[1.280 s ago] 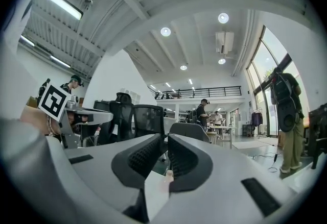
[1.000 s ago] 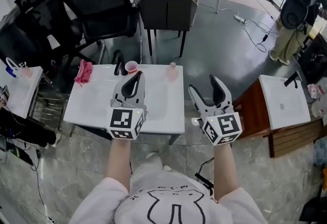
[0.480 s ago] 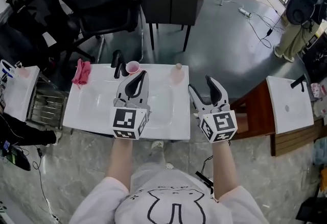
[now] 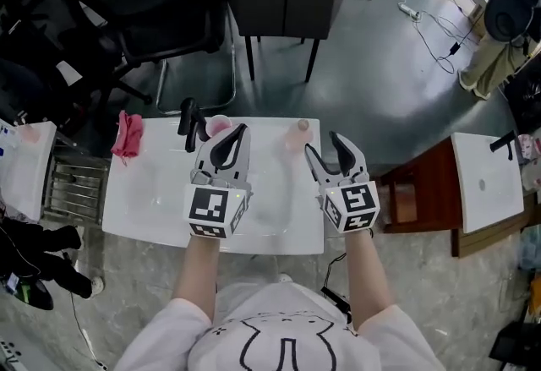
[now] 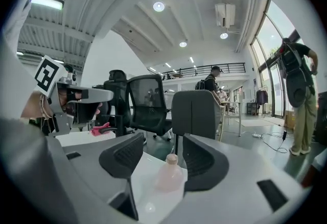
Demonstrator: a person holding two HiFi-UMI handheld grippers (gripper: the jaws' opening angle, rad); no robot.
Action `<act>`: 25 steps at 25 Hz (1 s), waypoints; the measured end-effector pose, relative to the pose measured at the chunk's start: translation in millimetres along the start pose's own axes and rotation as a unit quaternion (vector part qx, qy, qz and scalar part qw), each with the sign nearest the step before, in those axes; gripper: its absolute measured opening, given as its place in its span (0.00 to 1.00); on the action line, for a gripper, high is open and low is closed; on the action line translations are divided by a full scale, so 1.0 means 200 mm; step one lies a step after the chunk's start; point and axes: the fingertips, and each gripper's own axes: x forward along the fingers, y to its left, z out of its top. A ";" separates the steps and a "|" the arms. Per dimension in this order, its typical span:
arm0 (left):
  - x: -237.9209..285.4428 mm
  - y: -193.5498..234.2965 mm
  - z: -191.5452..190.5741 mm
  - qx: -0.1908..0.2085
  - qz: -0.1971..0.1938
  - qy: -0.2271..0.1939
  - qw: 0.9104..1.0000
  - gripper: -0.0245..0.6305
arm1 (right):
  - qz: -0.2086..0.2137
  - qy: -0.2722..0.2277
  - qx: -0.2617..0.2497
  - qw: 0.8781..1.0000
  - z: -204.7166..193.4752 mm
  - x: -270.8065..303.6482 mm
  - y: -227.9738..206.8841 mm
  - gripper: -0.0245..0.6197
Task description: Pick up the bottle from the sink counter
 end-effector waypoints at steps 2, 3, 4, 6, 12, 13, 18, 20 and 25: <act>0.05 0.03 -0.03 -0.001 -0.007 0.003 1.000 0.05 | 0.001 0.012 0.000 1.000 -0.06 0.08 -0.01 0.43; 0.08 0.04 -0.05 -0.003 -0.010 0.004 1.000 0.05 | 0.001 0.018 0.000 1.000 -0.09 0.12 -0.02 0.43; 0.10 0.05 -0.06 -0.004 -0.013 0.006 1.000 0.05 | 0.002 0.023 0.001 1.000 -0.12 0.15 -0.03 0.42; 0.14 0.06 -0.09 -0.006 -0.018 0.012 1.000 0.05 | 0.002 0.035 0.005 0.999 -0.17 0.22 -0.04 0.41; 0.22 0.12 -0.18 -0.010 -0.031 0.028 0.999 0.05 | -0.005 0.067 0.019 0.998 -0.35 0.36 -0.06 0.39; 0.23 0.13 -0.19 -0.011 -0.033 0.029 0.999 0.05 | -0.008 0.070 0.022 0.997 -0.37 0.38 -0.07 0.39; 0.29 0.16 -0.25 -0.017 -0.044 0.038 0.998 0.05 | -0.017 0.088 0.031 0.995 -0.46 0.46 -0.10 0.37; 0.32 0.17 -0.28 -0.020 -0.047 0.041 0.998 0.05 | -0.017 0.089 0.031 0.995 -0.47 0.49 -0.12 0.35; 0.37 0.17 -0.33 -0.026 -0.053 0.045 0.997 0.05 | -0.014 0.091 0.026 0.995 -0.51 0.55 -0.13 0.34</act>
